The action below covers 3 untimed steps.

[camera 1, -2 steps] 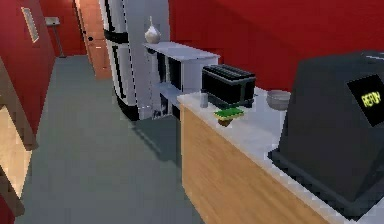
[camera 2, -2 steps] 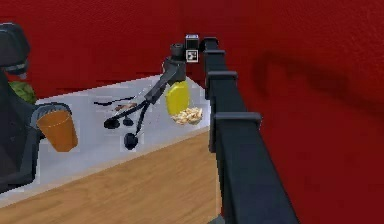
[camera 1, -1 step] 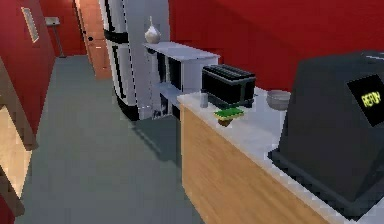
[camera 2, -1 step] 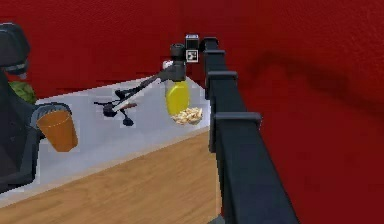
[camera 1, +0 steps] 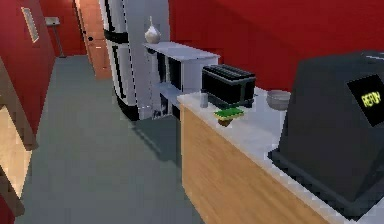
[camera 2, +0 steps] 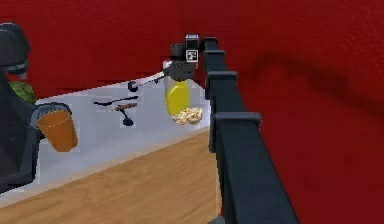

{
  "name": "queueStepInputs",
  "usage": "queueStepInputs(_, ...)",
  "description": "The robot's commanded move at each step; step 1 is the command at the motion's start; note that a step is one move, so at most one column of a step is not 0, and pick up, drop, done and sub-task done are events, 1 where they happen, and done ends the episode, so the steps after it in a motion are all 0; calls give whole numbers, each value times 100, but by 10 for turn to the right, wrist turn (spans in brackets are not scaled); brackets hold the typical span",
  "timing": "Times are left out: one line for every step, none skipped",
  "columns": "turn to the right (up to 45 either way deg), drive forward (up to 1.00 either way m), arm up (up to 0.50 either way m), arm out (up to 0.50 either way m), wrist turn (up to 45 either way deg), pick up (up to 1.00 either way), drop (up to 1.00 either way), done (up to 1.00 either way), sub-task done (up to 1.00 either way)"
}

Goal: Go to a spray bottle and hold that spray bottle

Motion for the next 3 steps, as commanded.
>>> queueStepInputs(0,0,0,0,240,0,0,0,0)
queueStepInputs(0,0,0,0,0,100,0,0,0)
queueStepInputs(0,0,0,0,0,0,0,100,0)
